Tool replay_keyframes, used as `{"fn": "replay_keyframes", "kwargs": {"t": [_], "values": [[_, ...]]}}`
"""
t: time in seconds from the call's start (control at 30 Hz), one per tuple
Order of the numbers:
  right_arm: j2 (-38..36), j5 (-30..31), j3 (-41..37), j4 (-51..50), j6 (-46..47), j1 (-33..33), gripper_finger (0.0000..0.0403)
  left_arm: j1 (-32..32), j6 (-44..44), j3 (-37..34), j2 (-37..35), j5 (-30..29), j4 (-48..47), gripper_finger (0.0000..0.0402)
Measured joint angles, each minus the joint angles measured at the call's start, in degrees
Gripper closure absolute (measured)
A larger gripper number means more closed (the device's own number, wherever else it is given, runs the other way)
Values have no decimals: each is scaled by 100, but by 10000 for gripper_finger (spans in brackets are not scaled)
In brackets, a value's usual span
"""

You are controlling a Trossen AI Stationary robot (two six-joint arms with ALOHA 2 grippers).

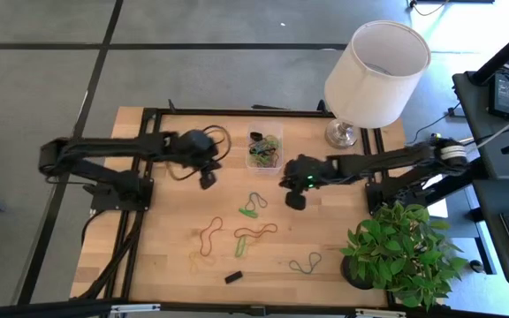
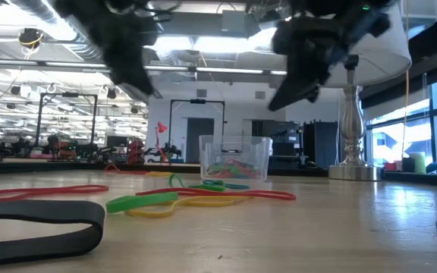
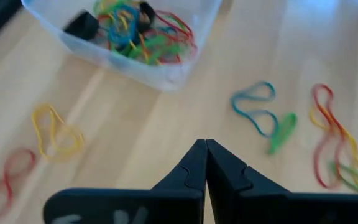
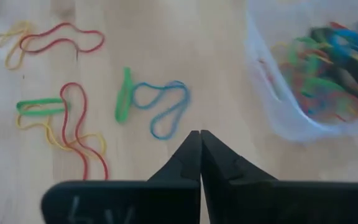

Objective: Pick and place rubber bands into bin
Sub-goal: Put the red rubber band into the transparent bin

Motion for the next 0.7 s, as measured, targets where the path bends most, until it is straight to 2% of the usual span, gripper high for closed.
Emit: {"fn": "replay_keyframes", "kwargs": {"t": [0.17, 0.4, 0.57, 0.7], "values": [[1035, -14, 995, -691, -116, 205, 394, -480, -253, -686, -896, -230, -20, 399], [2166, -19, 2157, -1812, -430, 680, 352, -1108, -595, -1390, -1918, -424, 0, 399], [2752, -18, 2563, -2407, -387, 1015, 319, -1519, -916, -1775, -2363, -578, 0, 399], [3025, -25, 2586, -2431, 39, 1193, 298, -1803, -968, -1958, -2508, -608, -5, 399]]}}
